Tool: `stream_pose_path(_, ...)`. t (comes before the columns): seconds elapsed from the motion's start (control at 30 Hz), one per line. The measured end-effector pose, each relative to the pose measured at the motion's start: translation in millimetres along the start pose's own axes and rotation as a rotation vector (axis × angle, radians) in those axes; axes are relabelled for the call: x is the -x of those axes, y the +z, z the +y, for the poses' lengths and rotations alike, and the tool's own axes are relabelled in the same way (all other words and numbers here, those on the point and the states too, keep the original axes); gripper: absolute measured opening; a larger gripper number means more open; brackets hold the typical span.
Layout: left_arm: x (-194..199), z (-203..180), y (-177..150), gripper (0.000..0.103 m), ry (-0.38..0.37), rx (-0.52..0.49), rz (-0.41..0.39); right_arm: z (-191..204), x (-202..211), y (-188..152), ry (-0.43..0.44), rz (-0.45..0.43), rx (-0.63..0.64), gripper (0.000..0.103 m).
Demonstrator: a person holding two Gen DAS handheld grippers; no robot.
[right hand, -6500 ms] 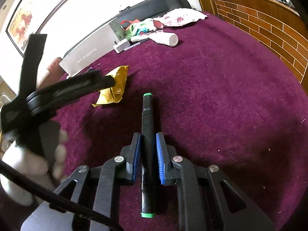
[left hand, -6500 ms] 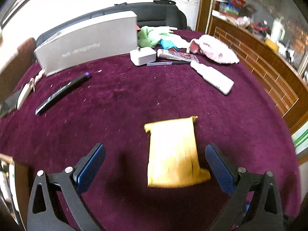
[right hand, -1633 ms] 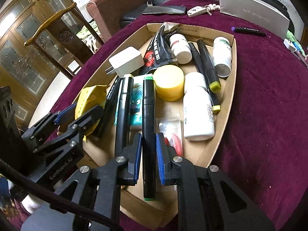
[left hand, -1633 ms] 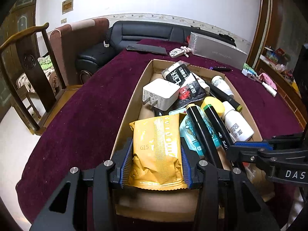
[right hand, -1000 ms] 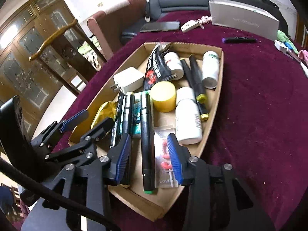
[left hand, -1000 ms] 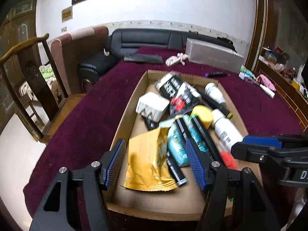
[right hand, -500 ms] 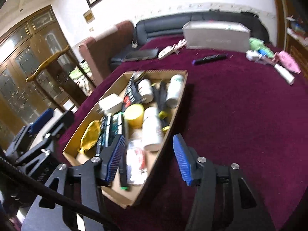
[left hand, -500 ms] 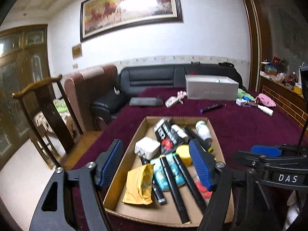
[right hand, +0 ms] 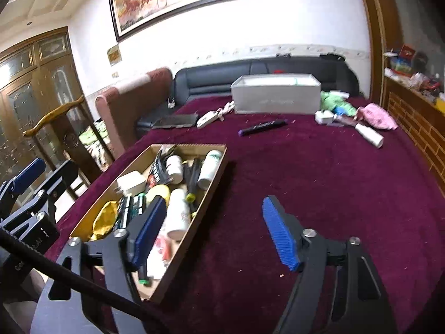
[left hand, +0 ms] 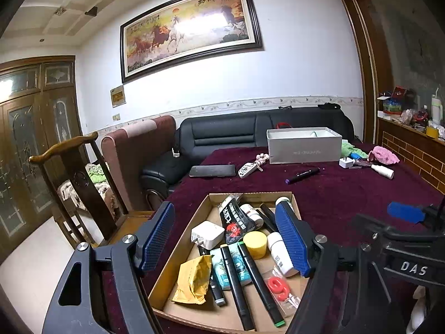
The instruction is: Organize objects
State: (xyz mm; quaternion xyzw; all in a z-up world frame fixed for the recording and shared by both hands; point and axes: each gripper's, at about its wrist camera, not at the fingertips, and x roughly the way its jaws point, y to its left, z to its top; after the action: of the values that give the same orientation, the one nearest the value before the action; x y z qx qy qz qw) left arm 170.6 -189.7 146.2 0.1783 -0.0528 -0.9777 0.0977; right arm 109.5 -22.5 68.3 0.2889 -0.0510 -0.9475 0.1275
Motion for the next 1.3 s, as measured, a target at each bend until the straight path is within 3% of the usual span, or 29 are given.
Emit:
stream_pose_path(0.37,9,-6,-1,0.071,0.007,-0.002,-0.009,-13,13,0,-0.05,-0.075,-0.025,0.08)
stream_pose_path(0.47,15,-4,0,0.078,0.008,0.012,-0.034,-14,15,-1,-0.065,-0.094,-0.028,0.081)
stream_pose_path(0.57,19,-1,0,0.095,-0.027,0.037,-0.047,-11,14,-3,-0.072,-0.089,-0.015,0.081)
stream_pose_path(0.7,11,7,-1,0.1,-0.093,0.116,0.024,0,9,-10,-0.081,-0.065,0.026,0.081)
stream_pose_path(0.9,-7,14,-11,0.101,-0.041,0.161,0.156,16,3,-19,-0.098,-0.04,0.085,0.081)
stream_pose_path(1.03,-12,29,-20,0.101,-0.037,0.228,0.189,20,1,-20,-0.102,-0.033,0.095,0.081)
stream_pose_path(1.3,-24,46,-33,0.101,0.015,0.254,0.229,30,-6,-25,-0.104,0.0,0.123,0.081)
